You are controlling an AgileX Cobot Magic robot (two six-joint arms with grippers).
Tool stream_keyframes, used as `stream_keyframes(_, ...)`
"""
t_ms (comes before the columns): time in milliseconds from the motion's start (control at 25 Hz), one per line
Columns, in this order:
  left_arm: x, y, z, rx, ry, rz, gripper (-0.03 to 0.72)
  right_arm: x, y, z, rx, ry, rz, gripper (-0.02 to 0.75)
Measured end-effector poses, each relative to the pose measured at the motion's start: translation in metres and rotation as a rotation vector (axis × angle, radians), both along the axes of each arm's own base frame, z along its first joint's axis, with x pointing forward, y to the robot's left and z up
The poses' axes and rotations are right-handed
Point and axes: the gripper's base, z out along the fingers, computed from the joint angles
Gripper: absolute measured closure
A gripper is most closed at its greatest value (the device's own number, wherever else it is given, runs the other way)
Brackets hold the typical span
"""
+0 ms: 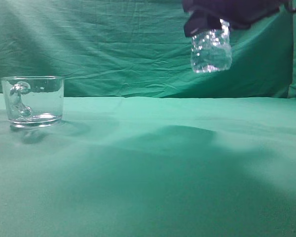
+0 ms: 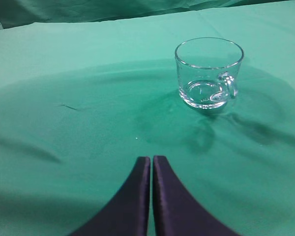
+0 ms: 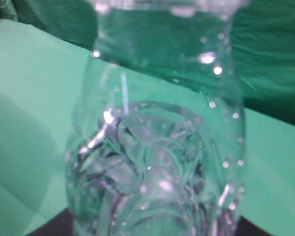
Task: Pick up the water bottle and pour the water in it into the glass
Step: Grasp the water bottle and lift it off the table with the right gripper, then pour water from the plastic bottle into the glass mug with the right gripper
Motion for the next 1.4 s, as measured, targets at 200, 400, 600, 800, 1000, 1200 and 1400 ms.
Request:
stream_keyframes(200, 0.0, 0.0, 0.0, 0.0, 0.0, 0.0, 0.688, 0.007, 0.028, 0.053, -0.165, 0.008, 0.093, 0.465)
stream_keyframes(400, 0.0, 0.0, 0.0, 0.0, 0.0, 0.0, 0.688, 0.009, 0.067, 0.075, -0.323, 0.08, 0.155, 0.465)
stream_keyframes(600, 0.0, 0.0, 0.0, 0.0, 0.0, 0.0, 0.688, 0.019, 0.109, 0.074, -0.461, 0.065, 0.239, 0.465)
stream_keyframes(800, 0.0, 0.0, 0.0, 0.0, 0.0, 0.0, 0.688, 0.028, 0.151, 0.057, -0.588, 0.034, 0.311, 0.465)
stream_keyframes(1000, 0.0, 0.0, 0.0, 0.0, 0.0, 0.0, 0.688, 0.045, 0.179, 0.04, -0.688, -0.017, 0.338, 0.465)
stream_keyframes(1200, 0.0, 0.0, 0.0, 0.0, 0.0, 0.0, 0.688, 0.065, 0.191, 0.024, -0.797, -0.049, 0.326, 0.465)
stream_keyframes(1400, 0.0, 0.0, 0.0, 0.0, 0.0, 0.0, 0.688, 0.071, 0.191, 0.022, -0.905, -0.123, 0.329, 0.465)
